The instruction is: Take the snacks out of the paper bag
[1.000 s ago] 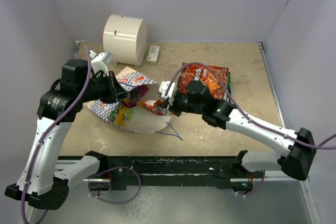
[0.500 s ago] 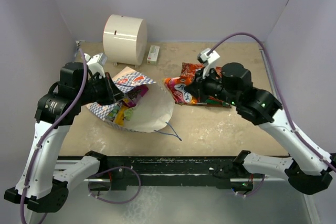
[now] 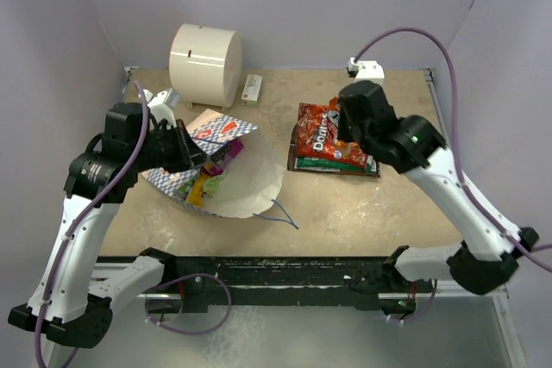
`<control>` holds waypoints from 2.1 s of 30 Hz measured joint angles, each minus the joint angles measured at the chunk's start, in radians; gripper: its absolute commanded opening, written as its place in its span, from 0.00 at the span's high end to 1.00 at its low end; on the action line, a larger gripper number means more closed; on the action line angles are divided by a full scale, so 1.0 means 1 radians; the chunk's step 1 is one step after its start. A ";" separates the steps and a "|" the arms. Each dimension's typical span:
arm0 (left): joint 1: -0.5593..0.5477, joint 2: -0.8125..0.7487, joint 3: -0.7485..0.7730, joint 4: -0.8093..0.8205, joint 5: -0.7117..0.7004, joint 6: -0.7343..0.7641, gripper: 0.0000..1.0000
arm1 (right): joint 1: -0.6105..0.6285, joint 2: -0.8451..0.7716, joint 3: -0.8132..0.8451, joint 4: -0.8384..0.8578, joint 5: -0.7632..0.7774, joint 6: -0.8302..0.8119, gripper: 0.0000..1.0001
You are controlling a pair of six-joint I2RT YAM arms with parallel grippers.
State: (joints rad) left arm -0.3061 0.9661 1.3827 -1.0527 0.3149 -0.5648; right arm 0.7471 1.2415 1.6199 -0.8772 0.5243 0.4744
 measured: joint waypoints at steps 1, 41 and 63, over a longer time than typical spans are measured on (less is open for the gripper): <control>0.000 0.003 0.000 0.001 0.002 0.000 1.00 | -0.014 0.044 0.021 -0.021 0.032 0.016 1.00; 0.000 0.034 0.035 0.011 -0.043 0.064 1.00 | -0.191 0.933 0.346 -0.154 0.314 0.162 0.69; 0.000 0.017 0.034 0.011 0.018 0.079 1.00 | -0.183 0.254 -0.094 0.214 -0.145 -0.043 0.06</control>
State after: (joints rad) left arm -0.3061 0.9829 1.4166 -1.0412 0.3325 -0.4858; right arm 0.5644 1.4956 1.5257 -0.6632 0.3798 0.4316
